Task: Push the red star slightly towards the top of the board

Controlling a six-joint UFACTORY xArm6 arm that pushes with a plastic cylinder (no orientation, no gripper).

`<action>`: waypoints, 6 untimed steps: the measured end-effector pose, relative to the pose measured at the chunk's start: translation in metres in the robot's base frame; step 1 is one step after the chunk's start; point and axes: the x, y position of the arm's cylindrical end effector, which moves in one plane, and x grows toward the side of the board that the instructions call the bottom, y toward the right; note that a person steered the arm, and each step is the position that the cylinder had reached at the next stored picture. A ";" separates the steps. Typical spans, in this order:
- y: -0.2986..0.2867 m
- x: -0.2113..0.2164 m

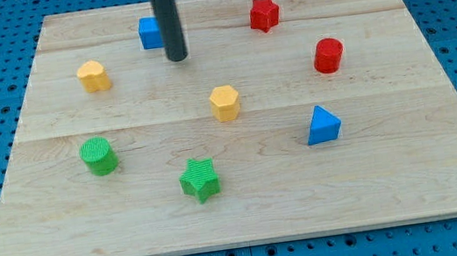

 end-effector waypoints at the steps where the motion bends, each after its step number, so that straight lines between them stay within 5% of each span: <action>1: -0.027 -0.021; 2: -0.019 -0.048; 3: 0.032 0.005; 4: 0.114 0.010; 6: 0.140 -0.040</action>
